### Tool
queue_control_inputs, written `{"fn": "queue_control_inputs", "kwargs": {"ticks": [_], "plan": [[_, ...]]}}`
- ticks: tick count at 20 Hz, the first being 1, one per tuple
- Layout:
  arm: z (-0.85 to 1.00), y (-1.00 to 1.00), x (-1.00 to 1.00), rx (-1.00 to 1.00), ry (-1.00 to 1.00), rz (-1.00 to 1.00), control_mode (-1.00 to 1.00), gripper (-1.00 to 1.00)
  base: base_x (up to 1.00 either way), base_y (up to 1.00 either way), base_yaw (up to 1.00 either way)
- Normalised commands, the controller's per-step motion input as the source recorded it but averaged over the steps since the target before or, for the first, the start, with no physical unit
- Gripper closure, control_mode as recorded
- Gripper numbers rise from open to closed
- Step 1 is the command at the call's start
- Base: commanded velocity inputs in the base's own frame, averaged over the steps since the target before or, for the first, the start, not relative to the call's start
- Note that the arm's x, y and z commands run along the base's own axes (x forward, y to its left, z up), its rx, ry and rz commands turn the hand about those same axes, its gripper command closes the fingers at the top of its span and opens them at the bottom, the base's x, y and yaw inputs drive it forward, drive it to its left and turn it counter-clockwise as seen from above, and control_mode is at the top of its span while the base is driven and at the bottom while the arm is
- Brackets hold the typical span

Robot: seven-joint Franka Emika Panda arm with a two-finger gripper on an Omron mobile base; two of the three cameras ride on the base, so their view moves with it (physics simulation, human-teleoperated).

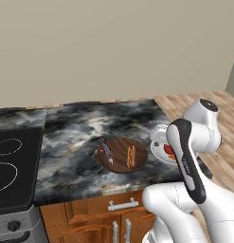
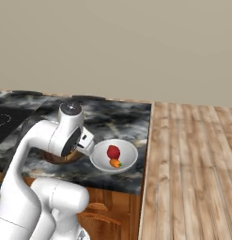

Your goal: Place the bowl containing the hot dog and fish in the microwave. Close the microwave door and press the start button to microwave the meal.

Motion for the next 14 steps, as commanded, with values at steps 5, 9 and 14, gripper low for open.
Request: {"fn": "queue_control_inputs", "kwargs": {"ticks": [5, 9, 14], "plan": [[-0.30, 0.00, -0.12, 0.08, 0.19, -0.14, -1.00, -1.00, 0.00, 0.00, 0.00], [-0.17, 0.00, 0.00, 0.15, 0.04, -0.07, -1.00, -1.00, 0.00, 0.00, 0.00], [-0.35, 0.01, 0.06, 0.11, 0.00, -0.02, -1.00, -1.00, 0.00, 0.00, 0.00]]}}
